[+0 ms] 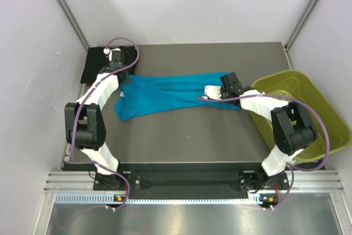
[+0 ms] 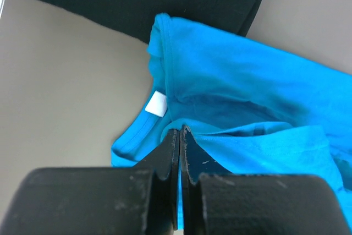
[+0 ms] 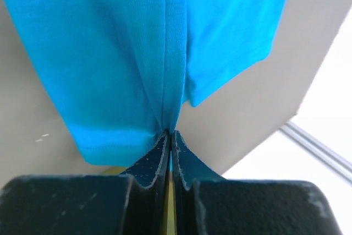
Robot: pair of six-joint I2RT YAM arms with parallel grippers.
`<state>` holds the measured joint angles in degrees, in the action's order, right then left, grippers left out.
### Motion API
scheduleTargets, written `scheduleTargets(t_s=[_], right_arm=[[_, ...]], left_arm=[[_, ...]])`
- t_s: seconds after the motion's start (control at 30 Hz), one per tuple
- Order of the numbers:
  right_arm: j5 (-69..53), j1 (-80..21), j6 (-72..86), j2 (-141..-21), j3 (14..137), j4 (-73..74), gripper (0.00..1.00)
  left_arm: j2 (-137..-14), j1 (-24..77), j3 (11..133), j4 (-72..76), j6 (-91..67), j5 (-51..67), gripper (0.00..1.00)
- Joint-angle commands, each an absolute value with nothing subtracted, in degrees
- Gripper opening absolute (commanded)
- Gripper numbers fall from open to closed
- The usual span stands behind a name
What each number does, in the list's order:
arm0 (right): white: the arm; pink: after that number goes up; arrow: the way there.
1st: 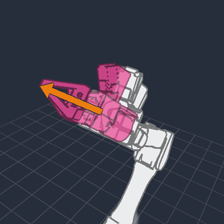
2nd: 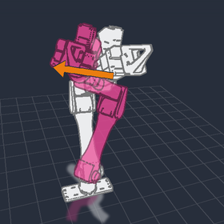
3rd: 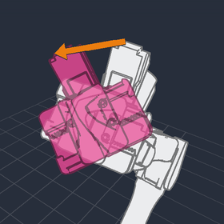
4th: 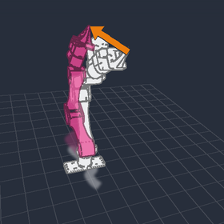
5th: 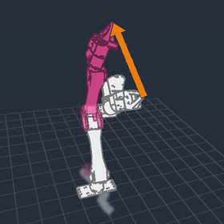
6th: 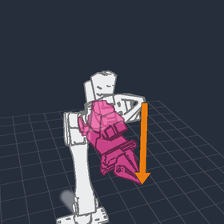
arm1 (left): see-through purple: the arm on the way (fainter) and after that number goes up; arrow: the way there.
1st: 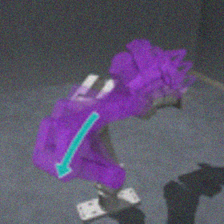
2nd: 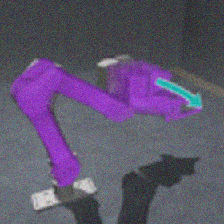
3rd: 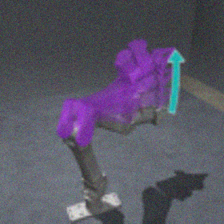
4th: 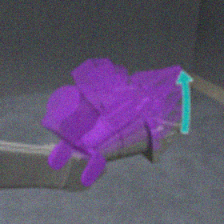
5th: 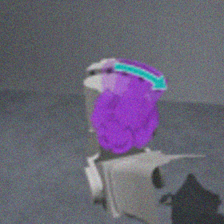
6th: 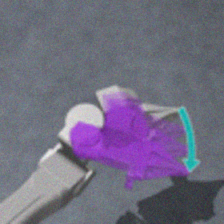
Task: Fold and stack the t-shirts
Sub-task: Fold the tshirt
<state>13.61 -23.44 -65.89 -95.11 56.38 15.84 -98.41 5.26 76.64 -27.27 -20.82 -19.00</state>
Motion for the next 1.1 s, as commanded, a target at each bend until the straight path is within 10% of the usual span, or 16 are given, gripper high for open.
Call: scheduleTargets(t_s=[0.0,0.87,1.07], right_arm=[[15.90,-22.68,-70.04,-94.92,57.13,9.77,0.00],[10.89,-21.62,-82.01,-96.77,48.25,-13.09,0.11],[15.39,-21.80,-66.30,-95.89,59.64,-4.61,0.33]], left_arm=[[-98.88,4.75,79.37,-26.72,-19.78,-20.92,0.00],[-100.81,4.75,80.77,-27.68,-19.25,-20.48,0.00],[-99.85,4.75,84.02,-30.40,-18.20,-19.42,0.32]])
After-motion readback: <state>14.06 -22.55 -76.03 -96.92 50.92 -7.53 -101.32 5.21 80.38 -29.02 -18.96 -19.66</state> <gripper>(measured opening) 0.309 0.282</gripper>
